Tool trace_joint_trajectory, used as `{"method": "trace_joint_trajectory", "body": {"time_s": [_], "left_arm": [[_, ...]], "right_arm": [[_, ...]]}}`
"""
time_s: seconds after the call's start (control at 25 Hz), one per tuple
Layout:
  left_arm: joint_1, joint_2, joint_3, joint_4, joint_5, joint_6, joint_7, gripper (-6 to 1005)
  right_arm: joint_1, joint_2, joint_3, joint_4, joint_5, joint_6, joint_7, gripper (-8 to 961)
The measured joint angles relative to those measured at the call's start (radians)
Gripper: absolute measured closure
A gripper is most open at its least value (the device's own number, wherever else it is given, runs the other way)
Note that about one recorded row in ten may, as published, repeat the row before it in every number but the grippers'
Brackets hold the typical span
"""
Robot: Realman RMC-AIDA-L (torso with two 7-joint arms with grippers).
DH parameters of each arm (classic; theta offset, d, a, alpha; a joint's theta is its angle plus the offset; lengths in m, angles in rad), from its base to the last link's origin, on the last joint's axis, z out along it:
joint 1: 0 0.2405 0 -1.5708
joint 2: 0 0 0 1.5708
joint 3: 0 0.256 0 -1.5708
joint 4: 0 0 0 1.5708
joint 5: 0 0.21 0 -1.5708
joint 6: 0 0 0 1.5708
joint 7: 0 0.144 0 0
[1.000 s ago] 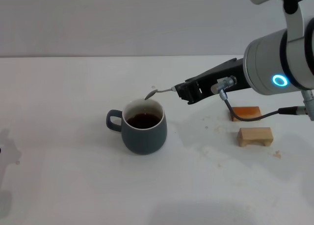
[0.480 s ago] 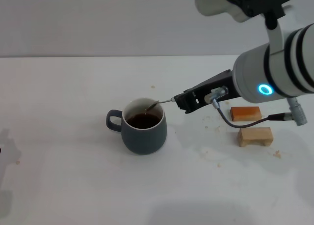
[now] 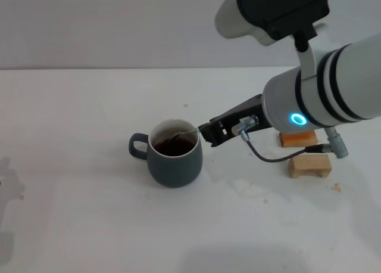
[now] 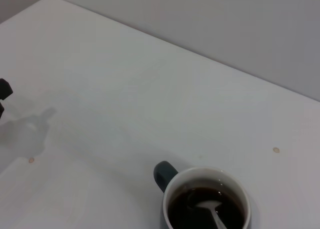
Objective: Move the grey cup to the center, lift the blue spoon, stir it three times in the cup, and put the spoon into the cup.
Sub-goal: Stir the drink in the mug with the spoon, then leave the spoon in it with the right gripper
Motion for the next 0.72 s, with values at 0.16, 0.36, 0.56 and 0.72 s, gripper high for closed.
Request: {"method": "trace_joint_trajectory", "body": {"time_s": [0.16,0.36,0.56,0.72], "left_arm": [[0.002,0.000,0.000,0.000,0.000,0.000,0.000,1001],[0.003,0.000,0.000,0.001,0.000,0.000,0.000,1001],[0.003,0.000,0.000,0.002,0.000,0.000,0.000,1001],[0.008,0.000,0.000,0.003,0.000,0.000,0.000,1001]], "right_arm": [[0.008,0.000,-0.005,-0.047,0.020,-0.037,-0.010,786],[0.021,0.000,-0.005,-0.112,0.068,-0.065,-0.028,785],[0.032,0.000,-0.017,-0.159,0.080,-0.099,-0.042,785],[0.035,0.001,-0.017,-0.177,0.080,-0.119,-0.056,785]]}}
